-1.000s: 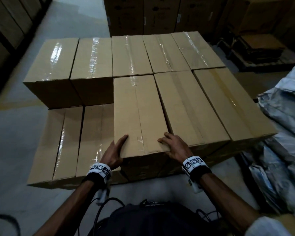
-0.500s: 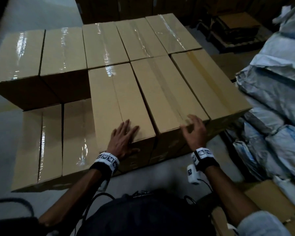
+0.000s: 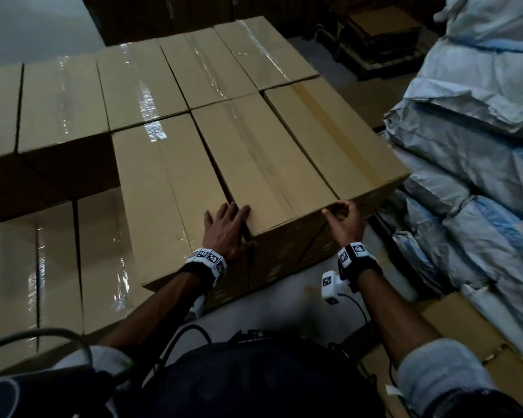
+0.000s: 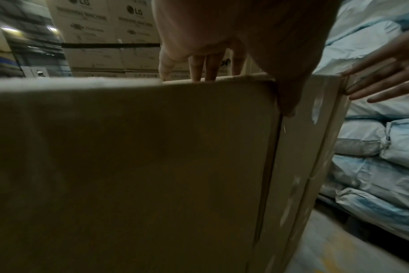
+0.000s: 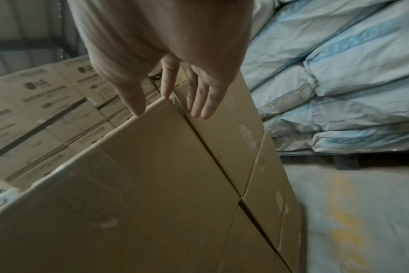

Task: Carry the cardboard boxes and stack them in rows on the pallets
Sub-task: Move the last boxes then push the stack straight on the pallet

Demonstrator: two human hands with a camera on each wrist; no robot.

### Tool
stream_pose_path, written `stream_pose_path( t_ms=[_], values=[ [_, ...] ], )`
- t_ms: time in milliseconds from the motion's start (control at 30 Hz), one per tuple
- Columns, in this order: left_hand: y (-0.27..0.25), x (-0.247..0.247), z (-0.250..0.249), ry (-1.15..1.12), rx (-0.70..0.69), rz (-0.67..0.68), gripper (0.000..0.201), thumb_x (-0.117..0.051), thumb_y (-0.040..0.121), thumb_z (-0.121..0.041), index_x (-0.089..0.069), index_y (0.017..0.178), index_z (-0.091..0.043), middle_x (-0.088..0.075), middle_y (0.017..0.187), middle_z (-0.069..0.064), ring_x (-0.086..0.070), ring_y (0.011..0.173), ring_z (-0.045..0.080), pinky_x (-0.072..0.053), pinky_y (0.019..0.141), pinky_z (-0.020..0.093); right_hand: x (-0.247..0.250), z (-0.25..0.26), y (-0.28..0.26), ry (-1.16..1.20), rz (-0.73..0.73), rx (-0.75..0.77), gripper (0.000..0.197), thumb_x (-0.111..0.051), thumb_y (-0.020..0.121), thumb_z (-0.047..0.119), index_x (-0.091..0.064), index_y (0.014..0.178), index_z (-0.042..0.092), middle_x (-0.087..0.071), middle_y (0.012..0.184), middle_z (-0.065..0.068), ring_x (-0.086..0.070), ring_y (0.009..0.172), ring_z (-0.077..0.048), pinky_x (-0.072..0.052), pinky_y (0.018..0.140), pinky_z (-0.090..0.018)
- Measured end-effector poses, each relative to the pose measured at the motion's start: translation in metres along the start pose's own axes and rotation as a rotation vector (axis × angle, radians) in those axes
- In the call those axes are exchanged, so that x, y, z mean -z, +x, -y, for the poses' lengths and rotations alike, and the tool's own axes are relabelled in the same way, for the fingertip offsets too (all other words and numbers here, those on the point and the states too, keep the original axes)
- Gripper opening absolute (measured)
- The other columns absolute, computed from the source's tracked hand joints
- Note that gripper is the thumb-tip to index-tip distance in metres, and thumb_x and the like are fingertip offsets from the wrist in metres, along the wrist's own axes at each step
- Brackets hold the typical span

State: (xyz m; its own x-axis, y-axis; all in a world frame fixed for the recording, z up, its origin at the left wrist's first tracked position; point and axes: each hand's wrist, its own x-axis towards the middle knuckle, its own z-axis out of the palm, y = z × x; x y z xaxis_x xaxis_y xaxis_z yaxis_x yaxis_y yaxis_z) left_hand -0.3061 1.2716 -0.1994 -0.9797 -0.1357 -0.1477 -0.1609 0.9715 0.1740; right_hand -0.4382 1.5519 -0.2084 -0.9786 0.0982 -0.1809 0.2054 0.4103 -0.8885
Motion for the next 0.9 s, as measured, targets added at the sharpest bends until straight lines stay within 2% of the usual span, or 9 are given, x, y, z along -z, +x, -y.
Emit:
stream_pose_path(
  t_ms=[100,233,333,467,633,700,800,900],
  values=[
    [0.006,0.003,0.002,0.026,-0.003,0.007,0.102,-0.065,0.079,-0.075,-0.021,0.161,-0.032,-0.025,0.166,0.011,-0.021,0.152,0.036,-0.014,0.118,0.071,-0.001,-0.001,-0.002,-0.012,0.014,0.005,0.052,-0.082,0.087,0.024,-0.057,0.132,0.014,-0.063,0.122,-0.007,-0.063,0.105,-0.024,-0.049,0.081,-0.025],
    [0.006,0.002,0.004,0.035,0.017,-0.007,0.108,-0.068,0.073,-0.077,-0.022,0.160,-0.033,-0.007,0.171,0.010,-0.017,0.154,0.037,-0.016,0.117,0.071,0.003,0.000,-0.002,-0.015,0.043,0.018,0.053,-0.081,0.088,0.024,-0.058,0.133,0.011,-0.062,0.116,-0.003,-0.060,0.102,-0.018,-0.042,0.067,-0.008],
    [0.005,0.000,0.003,0.019,0.025,-0.008,0.109,-0.070,0.072,-0.074,-0.023,0.160,-0.032,-0.002,0.172,0.007,-0.013,0.155,0.035,-0.018,0.117,0.070,0.005,0.001,0.003,0.031,0.050,-0.021,0.052,-0.086,0.083,0.021,-0.061,0.128,0.011,-0.065,0.114,-0.004,-0.063,0.103,-0.021,-0.044,0.068,-0.011],
    [0.006,0.002,0.003,0.002,0.029,-0.012,0.108,-0.071,0.072,-0.074,-0.025,0.159,-0.031,-0.007,0.171,0.006,-0.015,0.155,0.034,-0.020,0.117,0.069,0.004,0.003,0.006,0.064,0.063,-0.049,0.052,-0.085,0.083,0.015,-0.062,0.128,0.006,-0.063,0.117,-0.007,-0.059,0.101,-0.018,-0.041,0.058,0.000],
    [0.005,0.000,0.010,-0.032,0.010,-0.056,0.111,-0.079,0.065,-0.071,-0.034,0.156,-0.026,-0.018,0.169,0.009,-0.024,0.152,0.035,-0.026,0.113,0.069,0.003,0.003,0.006,0.123,0.083,-0.030,0.049,-0.084,0.083,0.011,-0.062,0.126,0.000,-0.066,0.114,-0.010,-0.061,0.098,-0.018,-0.041,0.059,0.002],
    [0.005,-0.001,0.014,-0.028,-0.004,-0.053,0.111,-0.074,0.066,-0.075,-0.033,0.157,-0.025,-0.017,0.170,0.009,-0.024,0.152,0.034,-0.025,0.114,0.068,0.002,0.000,0.008,0.121,0.100,-0.019,0.049,-0.085,0.083,0.013,-0.062,0.125,0.003,-0.066,0.113,-0.009,-0.061,0.092,-0.015,-0.042,0.059,0.001],
    [0.005,-0.003,0.015,-0.008,-0.022,-0.061,0.110,-0.056,0.068,-0.085,-0.030,0.158,-0.027,-0.016,0.170,0.008,-0.023,0.153,0.032,-0.023,0.117,0.065,0.004,-0.006,0.009,0.120,0.113,-0.003,0.045,-0.082,0.086,0.012,-0.062,0.126,0.006,-0.065,0.113,-0.005,-0.060,0.087,-0.007,-0.043,0.059,0.000],
    [0.003,-0.006,0.013,-0.010,-0.011,-0.076,0.108,-0.049,0.072,-0.092,-0.030,0.158,-0.029,-0.017,0.170,0.007,-0.023,0.153,0.030,-0.022,0.118,0.063,0.010,-0.012,0.008,0.085,0.057,0.044,0.032,-0.077,0.091,0.015,-0.066,0.121,0.009,-0.068,0.108,-0.003,-0.062,0.085,-0.006,-0.046,0.060,-0.002]
  ],
)
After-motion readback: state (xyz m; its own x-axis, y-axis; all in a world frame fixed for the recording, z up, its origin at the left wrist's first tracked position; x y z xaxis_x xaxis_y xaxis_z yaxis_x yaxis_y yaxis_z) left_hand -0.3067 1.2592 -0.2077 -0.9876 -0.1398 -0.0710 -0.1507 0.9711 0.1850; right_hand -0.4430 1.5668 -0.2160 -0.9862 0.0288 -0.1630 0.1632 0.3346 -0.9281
